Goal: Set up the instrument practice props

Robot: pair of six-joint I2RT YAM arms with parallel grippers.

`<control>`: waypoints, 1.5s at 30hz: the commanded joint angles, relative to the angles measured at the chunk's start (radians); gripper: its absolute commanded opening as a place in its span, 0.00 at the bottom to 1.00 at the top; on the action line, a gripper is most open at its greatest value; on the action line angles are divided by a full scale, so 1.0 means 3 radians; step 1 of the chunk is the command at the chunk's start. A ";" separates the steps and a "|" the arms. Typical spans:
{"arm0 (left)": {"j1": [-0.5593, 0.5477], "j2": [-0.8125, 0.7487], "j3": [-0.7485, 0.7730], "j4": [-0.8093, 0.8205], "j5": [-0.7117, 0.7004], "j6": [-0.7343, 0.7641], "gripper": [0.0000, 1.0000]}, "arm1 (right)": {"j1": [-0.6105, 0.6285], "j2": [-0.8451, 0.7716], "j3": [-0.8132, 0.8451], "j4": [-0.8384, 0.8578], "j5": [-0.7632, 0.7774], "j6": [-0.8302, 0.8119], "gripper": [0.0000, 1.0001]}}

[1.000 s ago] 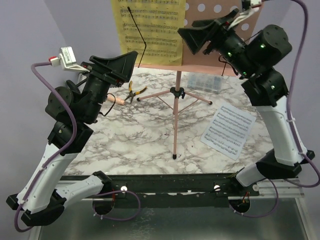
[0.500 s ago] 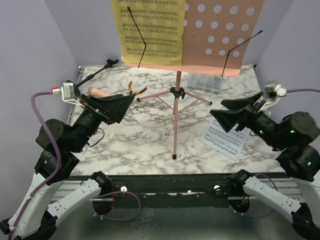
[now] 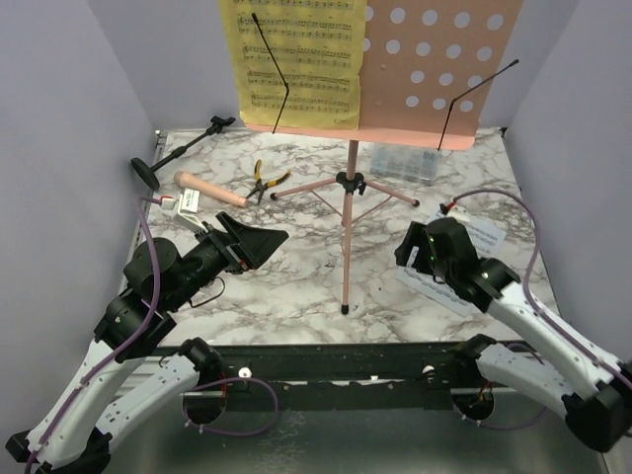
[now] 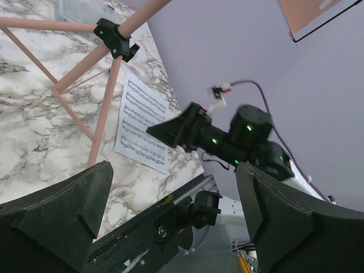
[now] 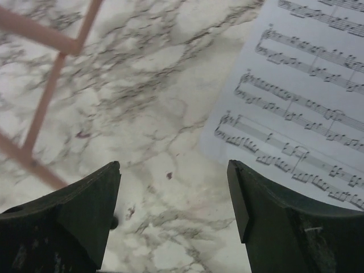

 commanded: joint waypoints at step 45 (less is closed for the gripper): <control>0.0005 0.0058 -0.0116 -0.0025 0.0339 -0.0080 0.99 | -0.4304 0.1815 -0.0420 0.1401 -0.2996 -0.0416 0.78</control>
